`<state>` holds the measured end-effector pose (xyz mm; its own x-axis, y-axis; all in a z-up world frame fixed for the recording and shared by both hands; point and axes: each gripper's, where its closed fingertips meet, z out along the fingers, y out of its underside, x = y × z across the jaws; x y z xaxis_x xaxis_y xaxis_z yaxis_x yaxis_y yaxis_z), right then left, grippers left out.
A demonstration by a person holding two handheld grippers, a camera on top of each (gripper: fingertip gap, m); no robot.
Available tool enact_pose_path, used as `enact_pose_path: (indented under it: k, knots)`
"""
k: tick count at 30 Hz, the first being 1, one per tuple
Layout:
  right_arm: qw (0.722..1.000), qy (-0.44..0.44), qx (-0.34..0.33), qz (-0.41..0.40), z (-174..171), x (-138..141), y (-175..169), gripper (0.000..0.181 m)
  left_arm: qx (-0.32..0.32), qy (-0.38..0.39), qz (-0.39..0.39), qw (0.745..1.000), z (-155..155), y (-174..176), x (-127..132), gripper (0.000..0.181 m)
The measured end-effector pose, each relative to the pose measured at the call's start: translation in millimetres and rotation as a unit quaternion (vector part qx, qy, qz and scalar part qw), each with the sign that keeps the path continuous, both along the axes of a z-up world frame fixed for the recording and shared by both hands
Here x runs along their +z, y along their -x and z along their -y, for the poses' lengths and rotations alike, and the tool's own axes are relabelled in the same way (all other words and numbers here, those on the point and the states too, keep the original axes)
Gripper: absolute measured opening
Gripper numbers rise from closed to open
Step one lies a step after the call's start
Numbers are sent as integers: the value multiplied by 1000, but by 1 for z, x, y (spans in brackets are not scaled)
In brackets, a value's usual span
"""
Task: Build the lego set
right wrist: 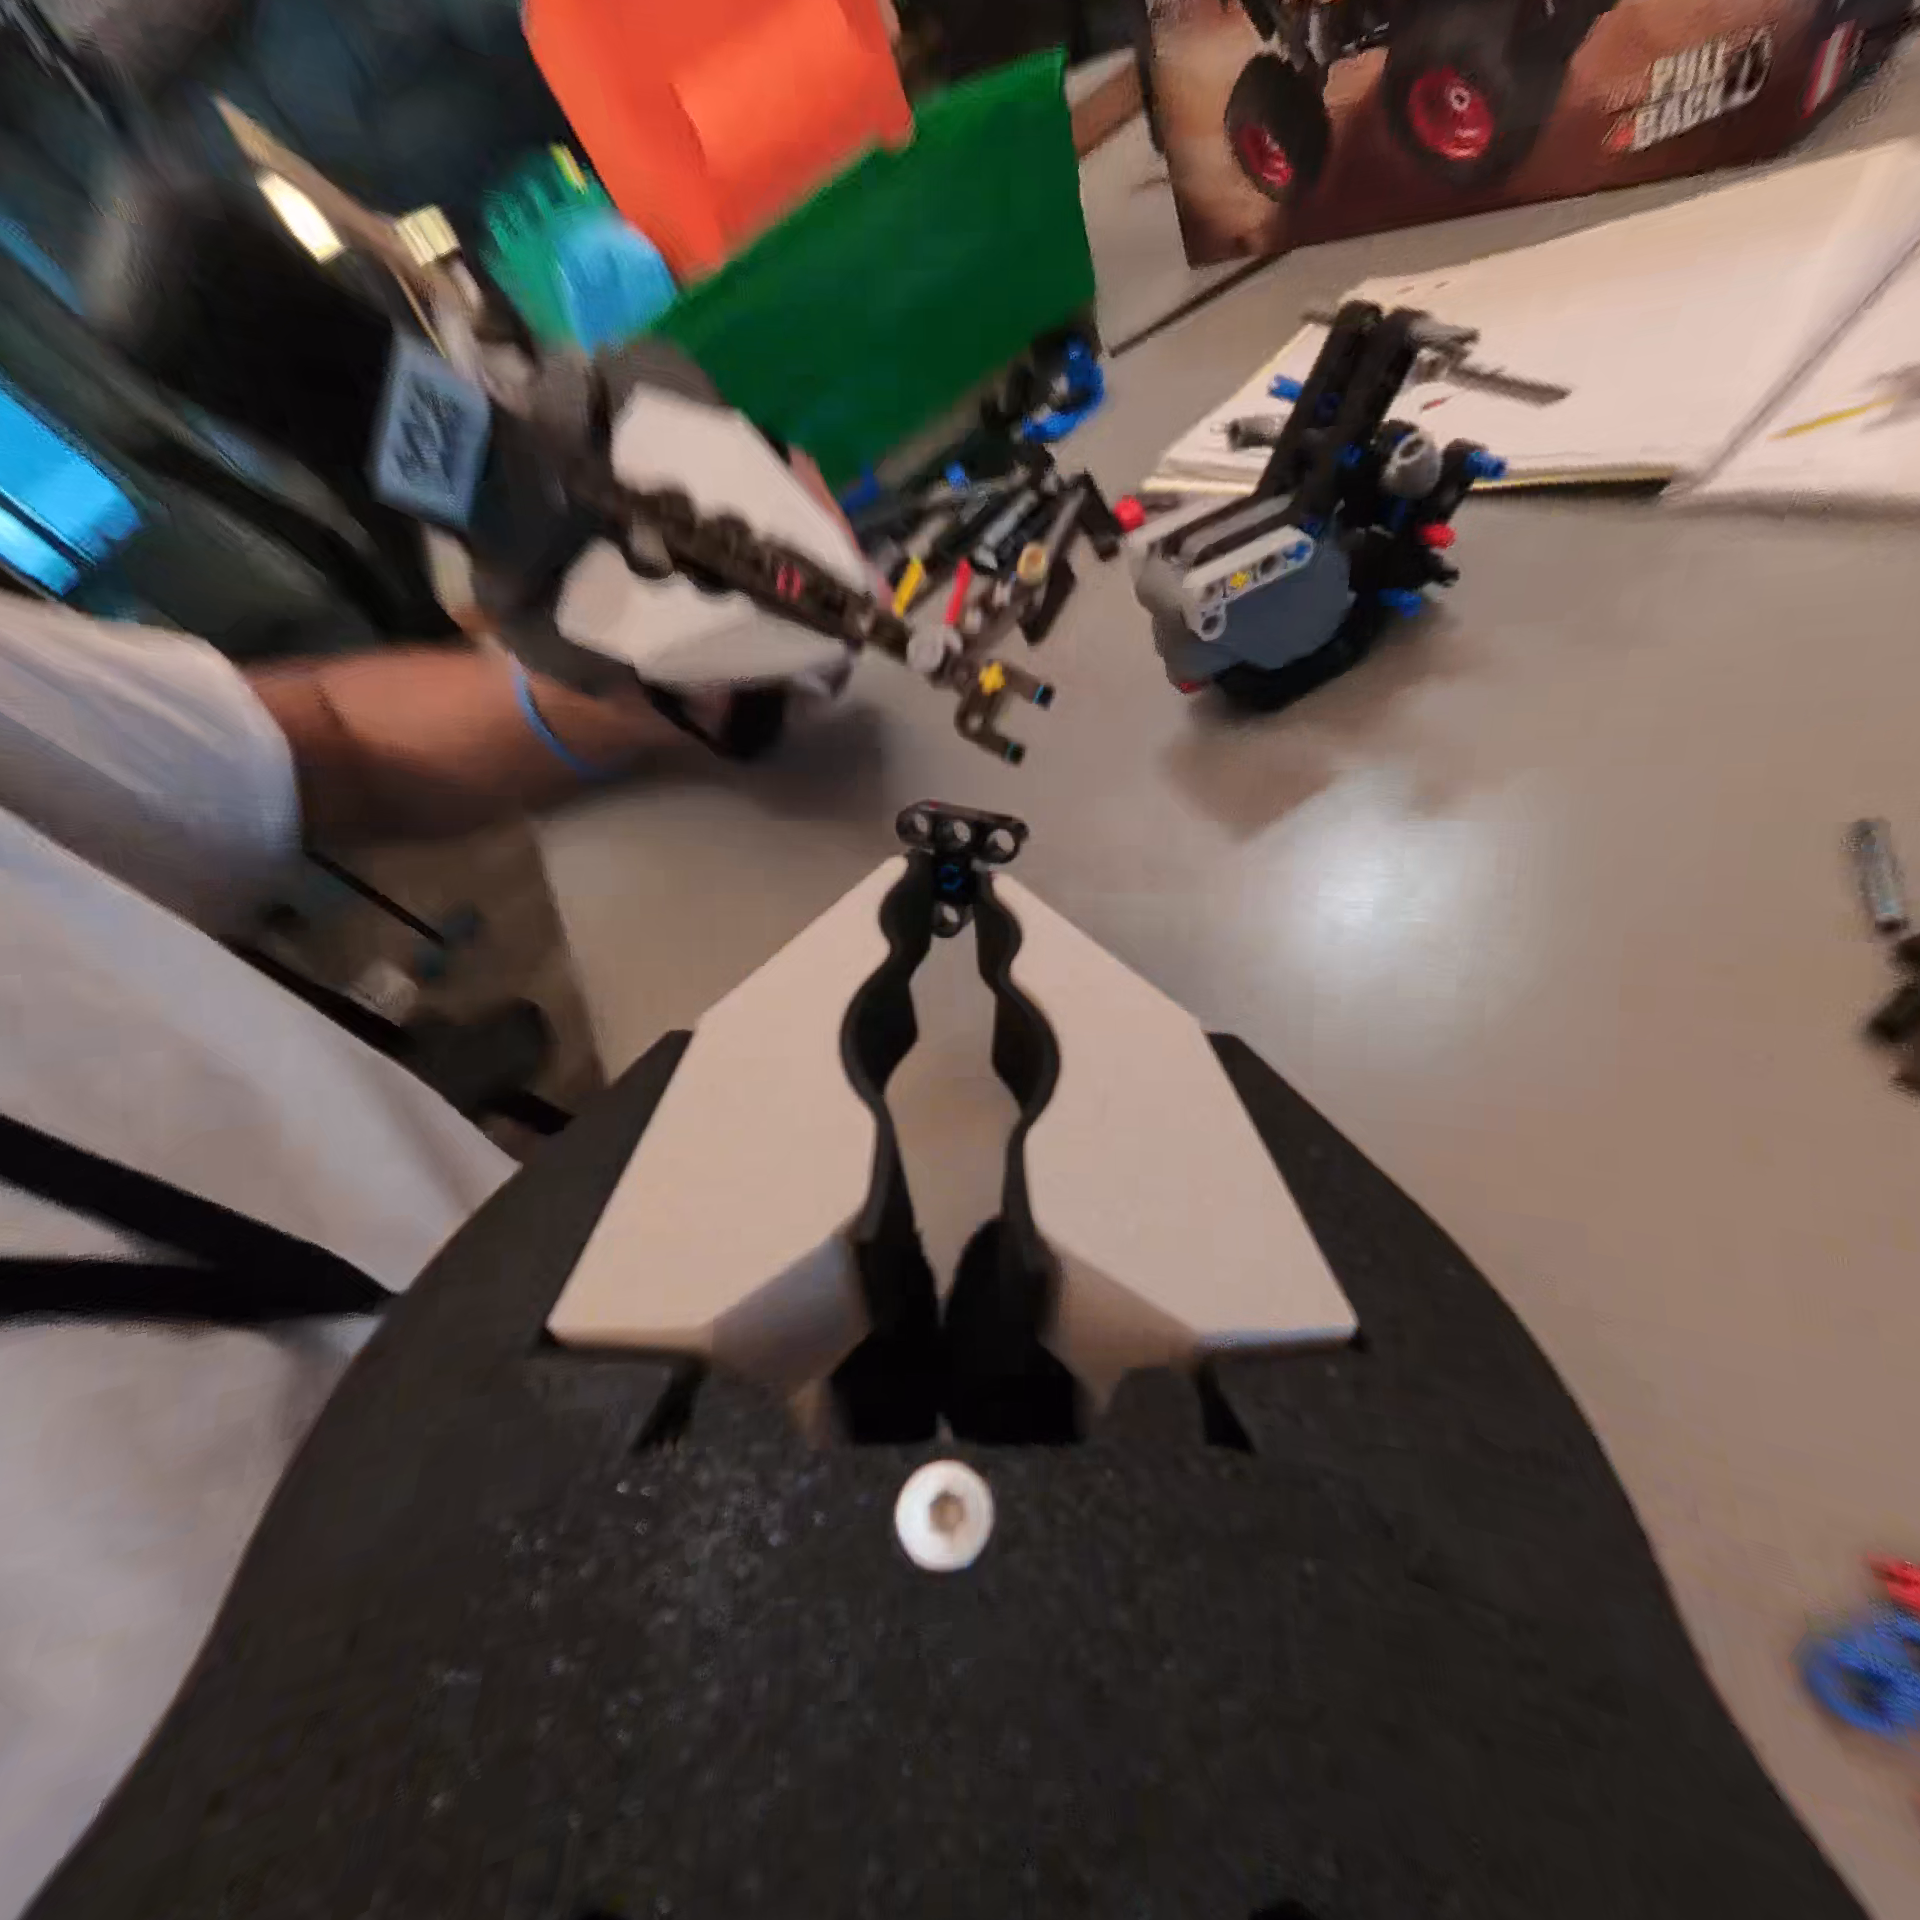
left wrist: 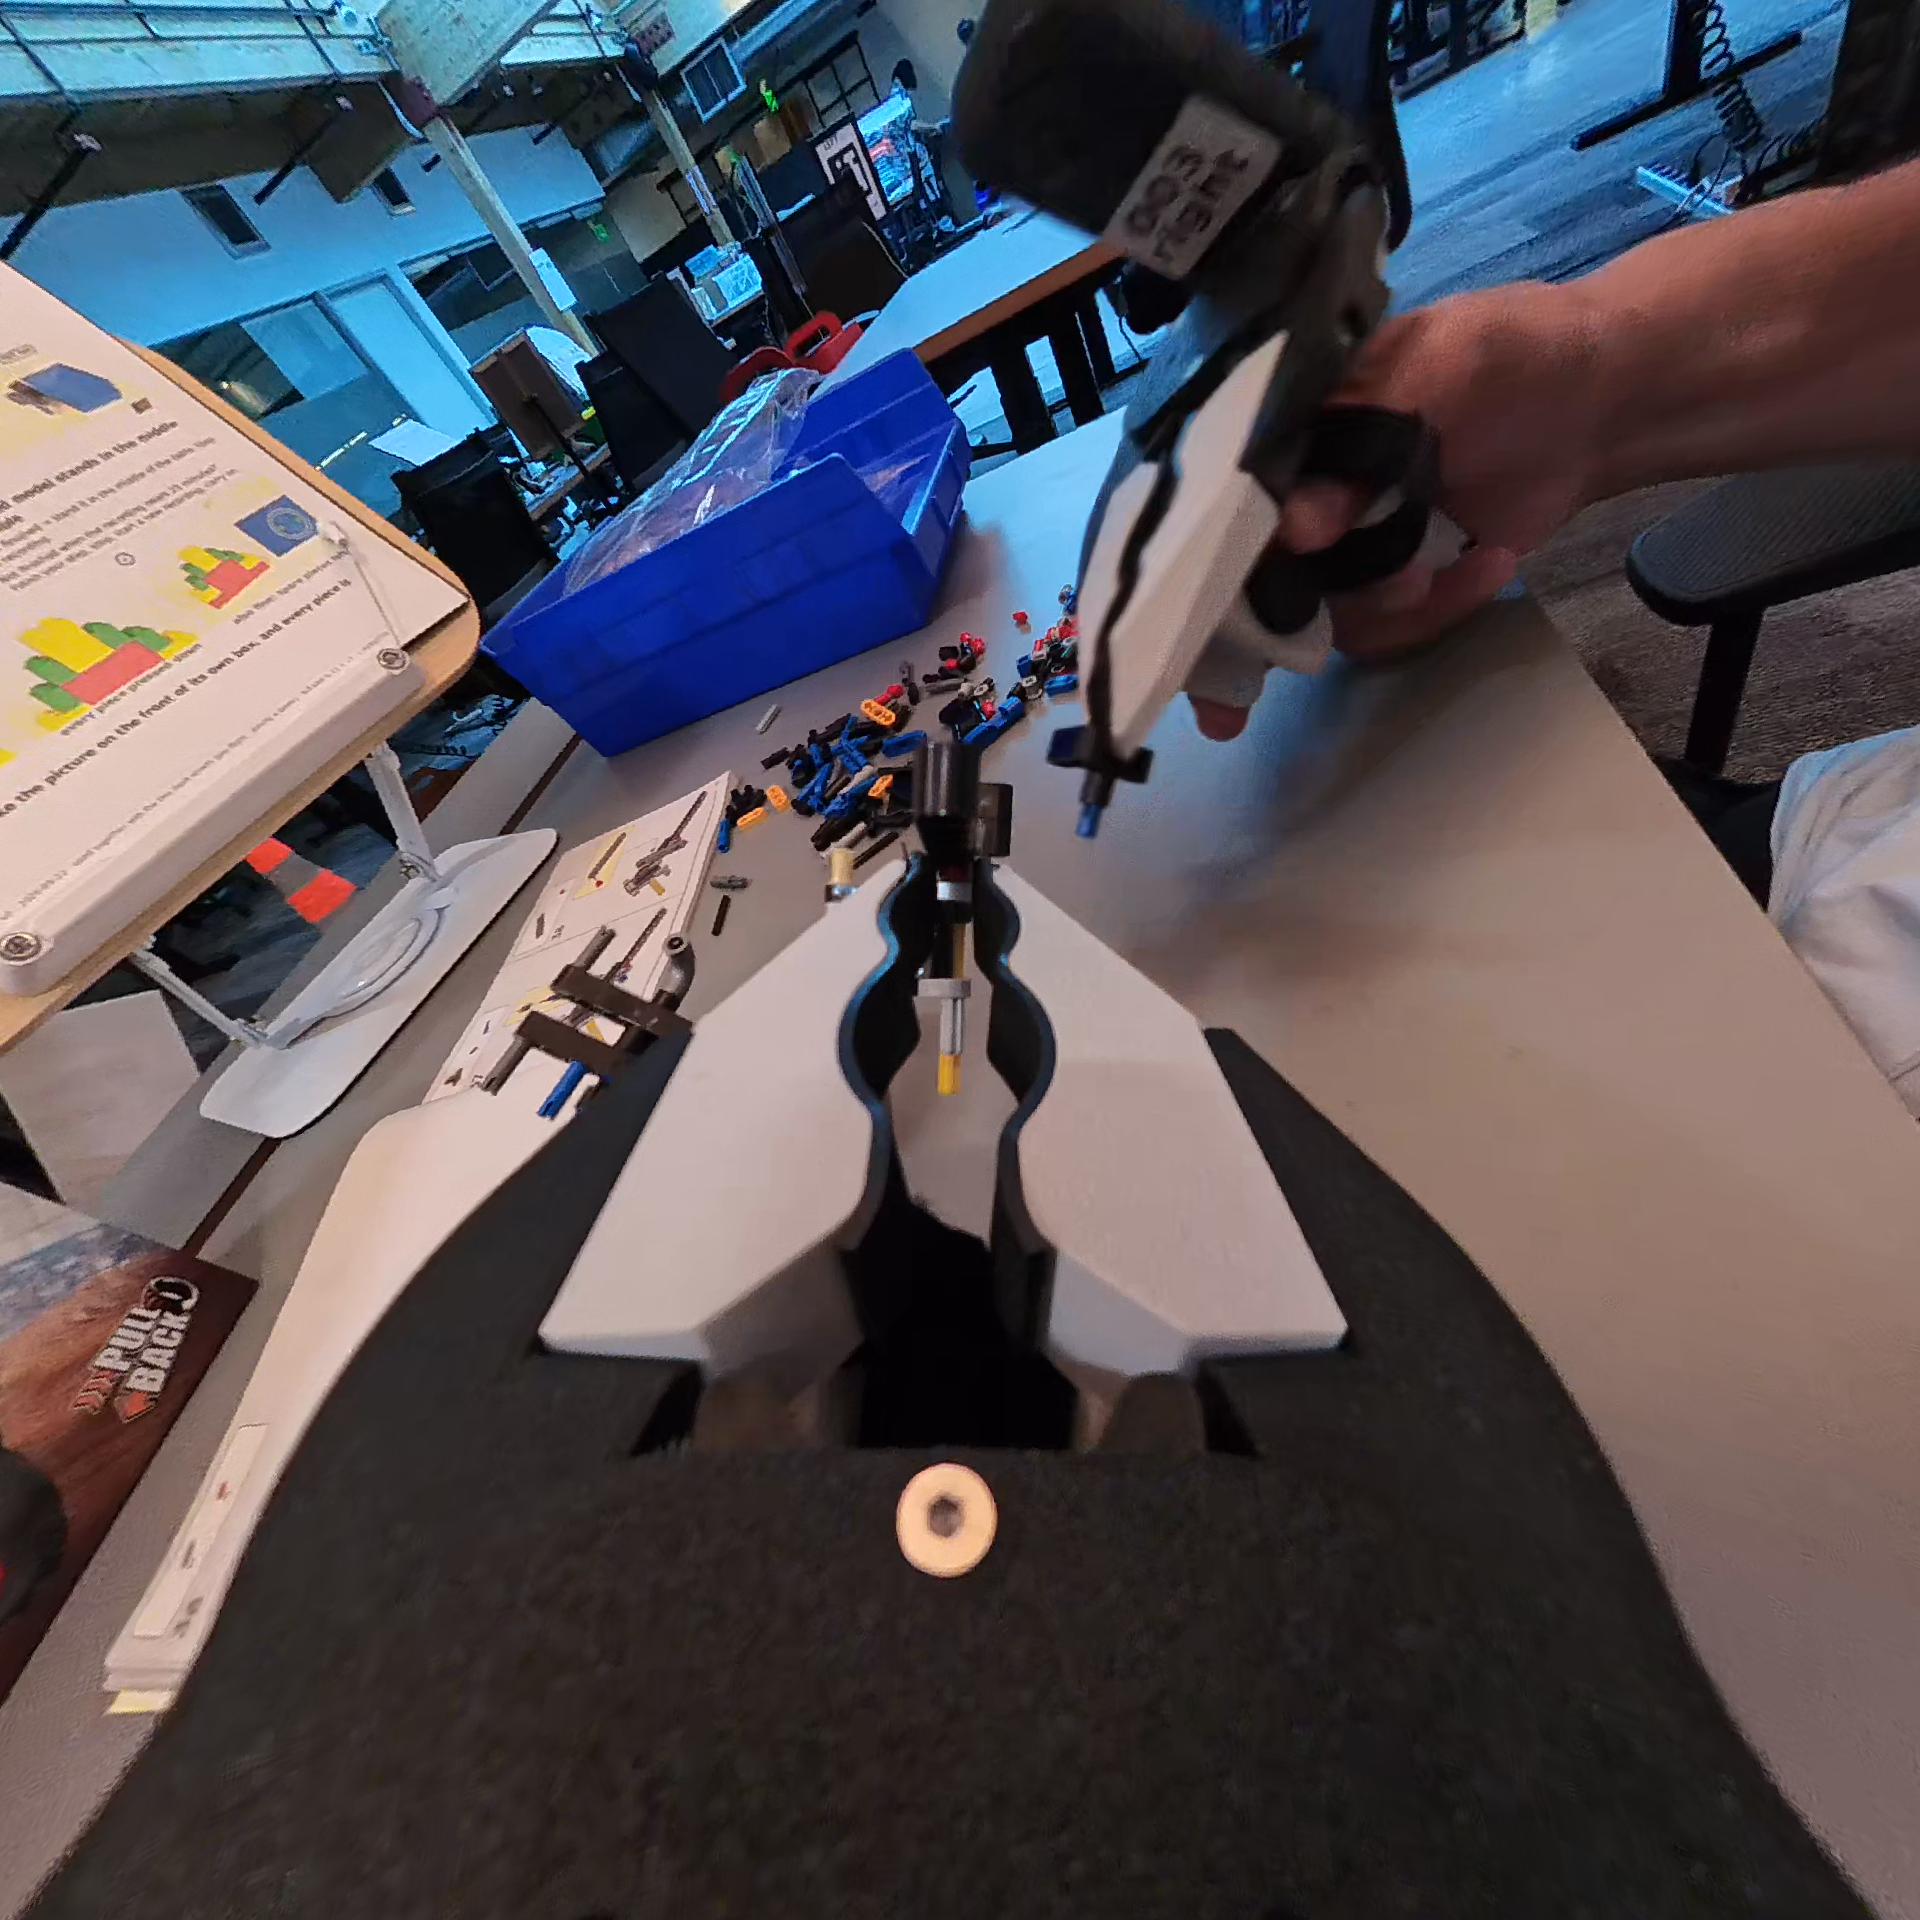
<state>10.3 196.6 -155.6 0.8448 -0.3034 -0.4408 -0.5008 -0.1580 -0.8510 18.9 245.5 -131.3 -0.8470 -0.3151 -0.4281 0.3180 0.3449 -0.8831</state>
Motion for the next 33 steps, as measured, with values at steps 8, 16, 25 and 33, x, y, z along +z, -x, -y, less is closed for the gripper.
enact_pose_path:
  k: [8, 16, 25, 33]
  knots:
    - [980, -130, 52, -144, -20, 21, 11, 6, 9, -32, 25, 999, 3, 0, -9, 5]
    - [977, -138, 55, -155, -34, 19, 13, 6, -1, -56, 62, 996, 8, 7, -13, 5]
    - [987, -94, 29, -127, -32, 7, 11, 6, 6, -97, 86, 992, 8, 5, -24, 5]
    - [988, -80, 21, -129, -32, 2, 8, 6, 1, -95, 87, 992, 8, 6, -23, 5]
